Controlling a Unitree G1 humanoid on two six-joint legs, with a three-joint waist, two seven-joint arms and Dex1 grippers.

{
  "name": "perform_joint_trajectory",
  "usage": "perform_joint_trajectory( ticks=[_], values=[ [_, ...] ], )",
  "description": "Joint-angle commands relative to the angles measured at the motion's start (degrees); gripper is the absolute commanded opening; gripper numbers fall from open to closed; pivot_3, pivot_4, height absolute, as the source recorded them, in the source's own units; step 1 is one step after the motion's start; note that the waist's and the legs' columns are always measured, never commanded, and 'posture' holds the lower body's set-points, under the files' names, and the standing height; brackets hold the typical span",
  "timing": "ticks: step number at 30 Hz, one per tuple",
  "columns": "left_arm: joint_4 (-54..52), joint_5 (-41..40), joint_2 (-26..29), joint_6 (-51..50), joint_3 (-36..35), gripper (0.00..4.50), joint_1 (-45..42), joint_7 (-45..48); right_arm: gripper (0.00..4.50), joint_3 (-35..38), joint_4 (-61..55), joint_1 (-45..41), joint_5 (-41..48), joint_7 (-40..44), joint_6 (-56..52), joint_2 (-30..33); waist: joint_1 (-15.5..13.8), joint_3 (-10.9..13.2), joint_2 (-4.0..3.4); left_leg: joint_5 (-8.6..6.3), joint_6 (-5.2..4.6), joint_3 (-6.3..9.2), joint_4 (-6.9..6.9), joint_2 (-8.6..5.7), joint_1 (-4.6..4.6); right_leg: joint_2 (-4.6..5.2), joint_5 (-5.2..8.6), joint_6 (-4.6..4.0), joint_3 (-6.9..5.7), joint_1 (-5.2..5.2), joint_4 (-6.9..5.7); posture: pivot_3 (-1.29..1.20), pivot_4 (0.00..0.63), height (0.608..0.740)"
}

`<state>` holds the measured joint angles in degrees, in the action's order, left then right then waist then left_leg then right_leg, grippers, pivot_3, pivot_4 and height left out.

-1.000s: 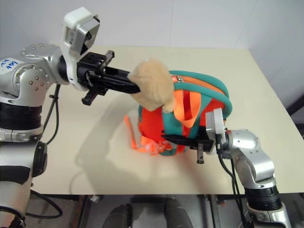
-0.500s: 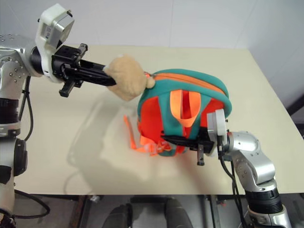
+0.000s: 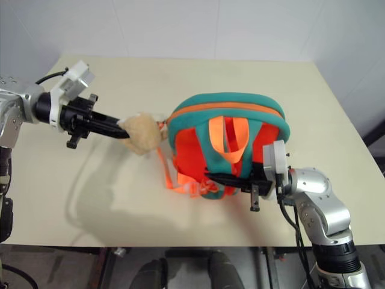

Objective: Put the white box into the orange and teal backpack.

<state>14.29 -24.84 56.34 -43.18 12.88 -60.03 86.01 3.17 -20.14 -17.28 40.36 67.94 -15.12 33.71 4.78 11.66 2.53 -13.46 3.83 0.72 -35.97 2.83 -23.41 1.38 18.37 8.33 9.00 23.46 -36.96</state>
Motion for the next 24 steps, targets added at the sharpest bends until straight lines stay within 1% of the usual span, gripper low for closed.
perform_joint_trajectory(
  ticks=[1, 6, 11, 14, 17, 22, 24],
  values=[
    [0.69, 2.68, 0.85, 1.00, 1.30, 0.17, 1.84, 2.33, 0.00, 1.86, -1.82, -0.25, 0.85, -0.27, 0.89, 0.67, -0.01, 0.00, 0.00, 0.00, 0.00, 0.00, 0.00, 0.00, -0.01, 0.00, 0.00, 0.00, 0.00, 0.00, 0.00, 0.00, 0.150, 0.740],
    [2.85, 4.25, -2.16, 3.37, 4.14, 0.17, 4.68, 2.09, 0.00, 1.71, -1.65, -0.36, 0.74, -0.35, 0.75, 0.69, -0.11, 0.00, 0.00, 0.00, -0.01, 0.00, -0.01, 0.00, 0.00, 0.00, 0.00, -0.01, 0.00, 0.00, -0.02, 0.00, 0.150, 0.740],
    [6.37, 7.29, -6.86, 7.11, 7.55, 0.17, 5.86, 2.31, 0.00, 1.17, -0.63, -1.21, -0.52, -0.54, 0.16, 1.37, -0.08, 0.00, 0.00, 0.00, -0.01, 0.00, -0.06, 0.00, 0.00, 0.00, 0.00, -0.01, 0.00, -0.01, -0.04, 0.00, 0.150, 0.740],
    [9.38, 8.99, -8.98, 9.62, 8.33, 0.17, 5.81, 2.28, 0.00, 1.29, -0.46, -1.48, -0.62, -0.49, 0.17, 1.73, -0.04, 0.00, 0.00, 0.00, -0.01, 0.00, -0.05, 0.00, 0.00, 0.00, 0.00, -0.01, 0.00, -0.01, -0.04, 0.00, 0.150, 0.740],
    [12.30, 10.45, -10.17, 11.75, 8.17, 0.16, 5.08, 1.76, 0.00, 1.46, -0.44, -1.67, -0.64, -0.65, -0.03, 2.31, 0.01, 0.00, 0.00, 0.00, -0.01, 0.00, -0.05, 0.00, 0.01, 0.00, 0.00, -0.01, 0.00, -0.01, -0.04, 0.00, 0.150, 0.740],
    [13.67, 10.49, -10.44, 12.37, 6.29, 0.15, 4.55, 0.98, 0.00, 2.03, -0.95, -1.60, -0.52, -0.87, -1.18, 4.15, -0.13, 0.00, 0.00, 0.00, -0.01, 0.00, -0.07, 0.00, 0.01, 0.00, 0.00, 0.00, 0.01, -0.03, -0.04, 0.00, 0.150, 0.740],
    [12.11, 8.06, -10.82, 11.83, 2.88, 0.15, 4.96, -0.22, 0.00, 1.84, -1.38, -1.75, -1.20, -0.96, -2.06, 5.75, -0.12, 0.00, 0.00, 0.00, -0.01, 0.00, -0.08, 0.00, 0.01, 0.00, 0.00, 0.00, 0.01, -0.03, -0.05, 0.00, 0.150, 0.740]
  ],
)
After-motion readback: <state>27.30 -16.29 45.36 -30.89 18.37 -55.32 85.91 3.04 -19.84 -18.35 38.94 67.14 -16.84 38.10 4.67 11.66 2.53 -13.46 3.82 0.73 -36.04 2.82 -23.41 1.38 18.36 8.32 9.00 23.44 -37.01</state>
